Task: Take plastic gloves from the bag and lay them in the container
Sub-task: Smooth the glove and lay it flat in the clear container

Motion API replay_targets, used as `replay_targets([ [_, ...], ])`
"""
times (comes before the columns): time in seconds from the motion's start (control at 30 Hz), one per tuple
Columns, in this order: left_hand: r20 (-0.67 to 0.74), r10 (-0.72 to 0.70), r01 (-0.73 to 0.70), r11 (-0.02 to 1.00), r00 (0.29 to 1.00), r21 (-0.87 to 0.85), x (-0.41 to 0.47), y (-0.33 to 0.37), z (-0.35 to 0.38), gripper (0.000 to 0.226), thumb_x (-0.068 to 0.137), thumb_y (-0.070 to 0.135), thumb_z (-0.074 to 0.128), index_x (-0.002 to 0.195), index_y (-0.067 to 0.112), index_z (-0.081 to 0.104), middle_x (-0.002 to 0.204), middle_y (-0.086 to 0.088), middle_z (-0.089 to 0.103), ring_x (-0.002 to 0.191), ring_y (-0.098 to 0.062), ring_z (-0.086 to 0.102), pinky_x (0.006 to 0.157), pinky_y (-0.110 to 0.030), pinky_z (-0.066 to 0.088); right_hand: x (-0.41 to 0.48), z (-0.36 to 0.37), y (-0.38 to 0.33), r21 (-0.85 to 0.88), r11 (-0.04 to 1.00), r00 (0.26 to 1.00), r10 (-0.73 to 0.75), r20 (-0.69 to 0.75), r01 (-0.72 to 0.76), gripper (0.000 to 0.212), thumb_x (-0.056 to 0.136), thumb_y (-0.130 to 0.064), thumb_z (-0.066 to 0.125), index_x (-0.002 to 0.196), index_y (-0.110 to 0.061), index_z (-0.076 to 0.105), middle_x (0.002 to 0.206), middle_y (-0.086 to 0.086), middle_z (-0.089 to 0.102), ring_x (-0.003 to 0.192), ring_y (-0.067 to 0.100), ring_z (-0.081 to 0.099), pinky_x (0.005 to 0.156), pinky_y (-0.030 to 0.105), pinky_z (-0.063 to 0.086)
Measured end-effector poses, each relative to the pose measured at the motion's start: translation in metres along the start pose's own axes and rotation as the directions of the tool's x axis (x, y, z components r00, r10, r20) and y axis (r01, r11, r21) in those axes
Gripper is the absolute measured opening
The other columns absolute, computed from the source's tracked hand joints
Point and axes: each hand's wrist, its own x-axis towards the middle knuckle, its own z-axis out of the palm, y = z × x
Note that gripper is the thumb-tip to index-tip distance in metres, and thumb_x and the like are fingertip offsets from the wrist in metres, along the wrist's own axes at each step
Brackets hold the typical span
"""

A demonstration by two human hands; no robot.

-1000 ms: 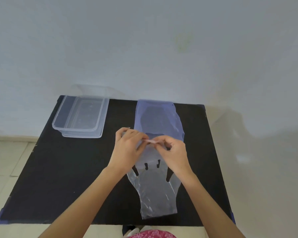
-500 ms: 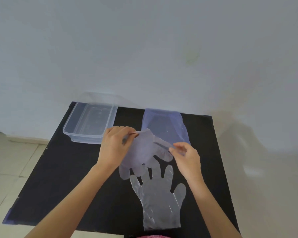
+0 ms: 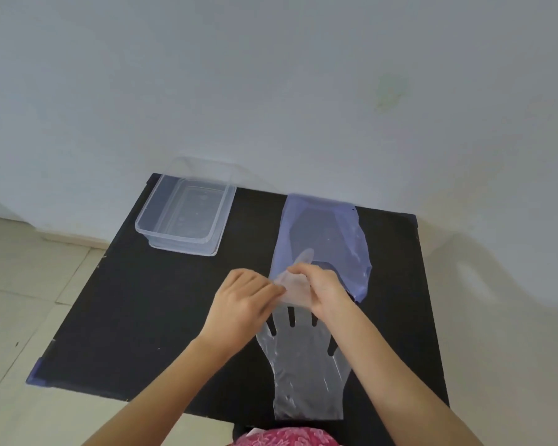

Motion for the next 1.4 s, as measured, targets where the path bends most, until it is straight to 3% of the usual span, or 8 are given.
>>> replay_targets([
  [0.23, 0.068, -0.104, 0.11, 0.991, 0.992, -0.078, -0.031, 0.016, 0.015, 0.01, 0.084, 0.029, 0.067, 0.089, 0.021, 0.072, 0.08, 0.01, 0.069, 0.073, -0.012, 0.06, 0.079, -0.027, 0.044, 0.003, 0.006, 0.018, -0.254, 0.961, 0.992, -0.122, -0.037, 0.109, 0.01, 0.081, -0.003, 0.066, 0.091, -0.004, 0.067, 0.085, 0.011, 0.068, 0.073, 0.02, 0.062, 0.07, 0.036, 0.055],
  [0.37, 0.181, -0.475, 0.507, 0.821, 0.861, -0.262, -0.052, 0.025, 0.005, 0.04, 0.091, 0.056, 0.041, 0.112, 0.03, 0.062, 0.107, 0.021, 0.062, 0.099, 0.005, 0.052, 0.089, -0.018, 0.039, 0.01, 0.004, 0.019, -0.291, 0.939, 0.981, -0.196, -0.017, 0.182, 0.023, 0.078, 0.004, 0.066, 0.098, -0.007, 0.071, 0.095, 0.014, 0.071, 0.085, 0.026, 0.067, 0.071, 0.035, 0.056],
  [0.43, 0.232, -0.75, 0.765, 0.511, 0.62, -0.393, -0.063, 0.022, 0.009, 0.036, 0.094, 0.052, 0.034, 0.113, 0.032, 0.058, 0.111, 0.02, 0.059, 0.106, 0.003, 0.051, 0.094, -0.022, 0.041, 0.014, 0.002, 0.017, -0.275, 0.945, 0.982, -0.19, -0.013, 0.179, 0.025, 0.079, -0.001, 0.069, 0.101, -0.011, 0.07, 0.097, 0.012, 0.072, 0.086, 0.026, 0.069, 0.073, 0.036, 0.059],
  [0.53, 0.598, -0.798, 0.802, -0.403, -0.072, -0.441, -0.064, 0.003, 0.024, 0.05, 0.092, 0.052, 0.043, 0.122, 0.013, 0.053, 0.12, -0.007, 0.06, 0.11, -0.024, 0.058, 0.101, -0.042, 0.045, 0.017, 0.004, 0.011, -0.229, 0.961, 0.987, -0.16, -0.006, 0.155, 0.03, 0.078, -0.003, 0.071, 0.107, -0.01, 0.07, 0.1, 0.012, 0.073, 0.089, 0.028, 0.072, 0.084, 0.043, 0.059],
  [0.63, 0.926, -0.359, 0.431, -0.858, -0.115, -0.279, -0.055, -0.003, 0.032, 0.072, 0.086, 0.062, 0.048, 0.122, 0.0, 0.049, 0.123, -0.024, 0.06, 0.108, -0.042, 0.061, 0.098, -0.052, 0.047, 0.021, 0.007, 0.007, -0.17, 0.977, 0.991, -0.132, -0.001, 0.13, 0.03, 0.078, -0.002, 0.07, 0.107, -0.009, 0.069, 0.101, 0.013, 0.073, 0.091, 0.03, 0.072, 0.084, 0.042, 0.059],
  [0.77, 0.912, -0.41, 0.282, -0.871, 0.037, -0.403, -0.03, 0.002, 0.028, 0.045, 0.088, 0.032, 0.062, 0.125, 0.007, 0.054, 0.121, -0.025, 0.063, 0.1, -0.04, 0.067, 0.085, -0.047, 0.056, 0.029, 0.005, 0.002, -0.137, 0.987, 0.996, -0.09, -0.007, 0.088, 0.05, 0.069, -0.019, 0.076, 0.116, -0.009, 0.065, 0.107, 0.015, 0.071, 0.096, 0.033, 0.071, 0.085, 0.046, 0.059],
  [0.93, 0.753, -0.658, 0.421, -0.689, -0.021, -0.59, -0.019, -0.011, 0.018, 0.078, 0.084, -0.012, 0.057, 0.145, 0.028, 0.029, 0.1, -0.014, 0.064, 0.096, -0.031, 0.069, 0.082, -0.042, 0.056, 0.016, 0.009, -0.008, -0.039, 0.999, 1.0, -0.03, -0.009, 0.029, 0.038, 0.09, -0.03, 0.063, 0.122, -0.011, 0.056, 0.117, 0.015, 0.065, 0.101, 0.03, 0.067, 0.078, 0.04, 0.06],
  [1.4, 0.578, -0.786, 0.873, -0.105, 0.221, -0.476, 0.008, -0.099, -0.056, 0.036, 0.089, 0.002, 0.055, 0.121, 0.017, 0.065, 0.121, 0.0, 0.062, 0.112, -0.019, 0.058, 0.096, -0.035, 0.051, 0.005, 0.079, -0.011, -0.32, 0.901, 0.939, -0.335, -0.08, 0.294, 0.065, 0.091, -0.01, 0.06, 0.147, -0.025, 0.031, 0.135, 0.002, 0.048, 0.096, 0.023, 0.064, 0.057, 0.024, 0.055],
])
